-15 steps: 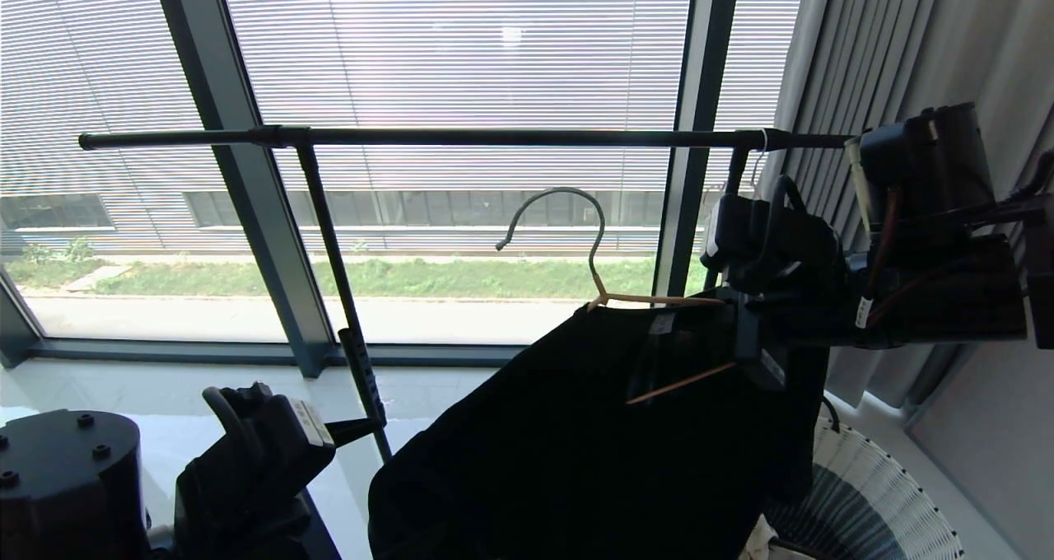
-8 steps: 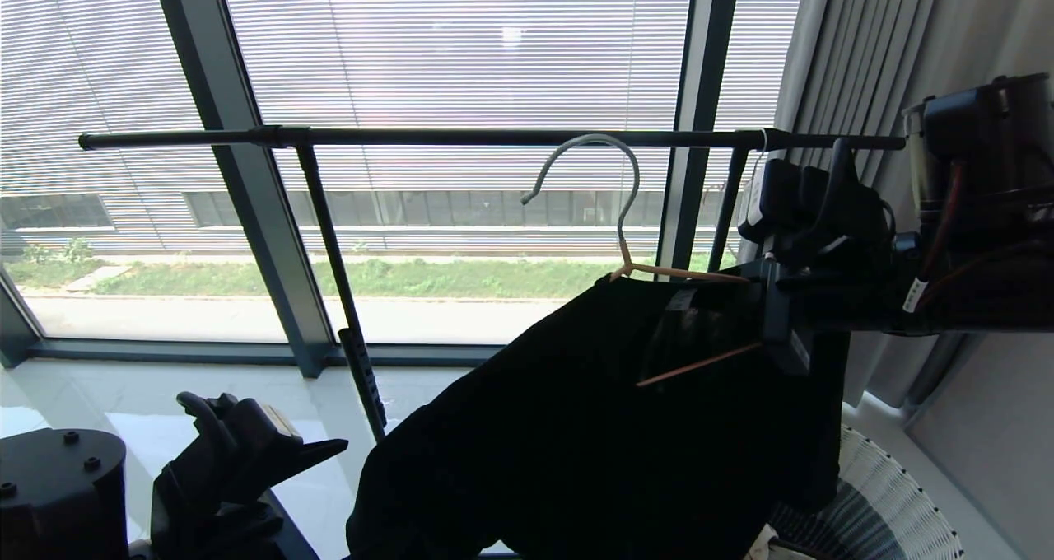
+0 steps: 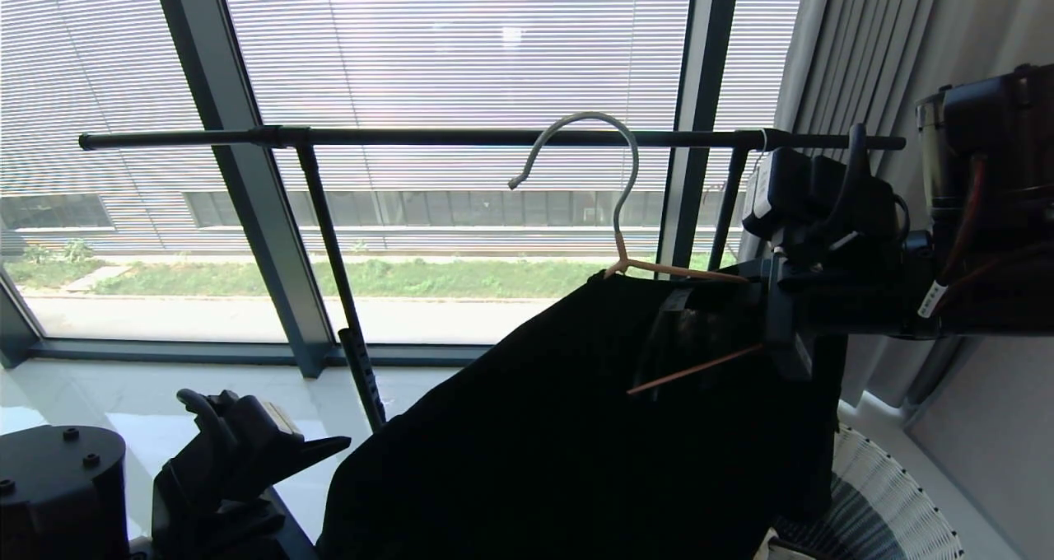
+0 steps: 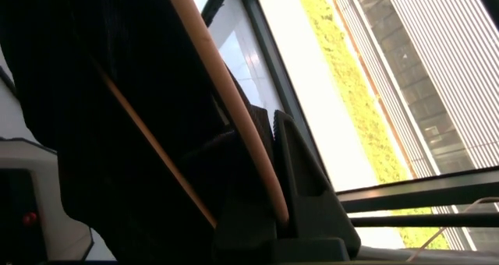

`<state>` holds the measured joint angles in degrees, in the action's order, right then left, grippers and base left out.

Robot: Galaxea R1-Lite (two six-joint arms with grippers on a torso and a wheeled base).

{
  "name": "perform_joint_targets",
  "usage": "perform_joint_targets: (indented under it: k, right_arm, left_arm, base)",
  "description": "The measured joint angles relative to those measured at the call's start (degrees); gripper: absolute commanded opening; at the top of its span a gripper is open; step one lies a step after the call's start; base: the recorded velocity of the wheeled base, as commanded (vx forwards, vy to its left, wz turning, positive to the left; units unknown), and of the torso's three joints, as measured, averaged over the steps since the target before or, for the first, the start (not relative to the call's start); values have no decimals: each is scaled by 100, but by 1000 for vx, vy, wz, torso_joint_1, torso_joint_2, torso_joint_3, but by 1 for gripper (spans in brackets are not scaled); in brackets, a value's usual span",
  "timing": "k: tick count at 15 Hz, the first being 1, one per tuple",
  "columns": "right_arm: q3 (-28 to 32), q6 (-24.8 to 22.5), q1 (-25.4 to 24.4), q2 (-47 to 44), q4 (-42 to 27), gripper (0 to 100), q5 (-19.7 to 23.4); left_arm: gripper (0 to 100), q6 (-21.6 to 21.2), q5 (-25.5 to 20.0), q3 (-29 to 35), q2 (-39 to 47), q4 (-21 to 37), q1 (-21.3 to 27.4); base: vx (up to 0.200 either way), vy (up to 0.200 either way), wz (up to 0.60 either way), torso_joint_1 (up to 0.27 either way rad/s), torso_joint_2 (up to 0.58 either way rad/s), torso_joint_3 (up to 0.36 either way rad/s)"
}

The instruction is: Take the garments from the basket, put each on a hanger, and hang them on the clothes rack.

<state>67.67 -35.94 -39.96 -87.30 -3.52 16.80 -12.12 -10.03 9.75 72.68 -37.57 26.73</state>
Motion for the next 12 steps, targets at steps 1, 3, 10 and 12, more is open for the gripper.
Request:
perform_joint_targets:
  k: [1, 3, 10, 12]
  right_arm:
    - [0, 0, -9, 1, 0, 0, 0]
    - [0, 4, -13, 6, 0, 0, -7]
    - [-85, 121, 524, 78, 2, 0, -30]
    - [-89, 158, 678, 105, 7, 0, -29]
  left_arm:
    - [0, 0, 2, 0, 0, 0, 2]
    - [0, -11, 5, 0, 2, 0, 5]
    - [0, -11, 100, -118, -9, 2, -981]
    - [0, -13, 106, -132, -30, -6, -1279]
  base:
    - [0, 0, 0, 0, 0, 0]
    - [0, 0, 0, 0, 0, 0]
    - [0, 0, 0, 0, 0, 0]
    - [0, 0, 0, 0, 0, 0]
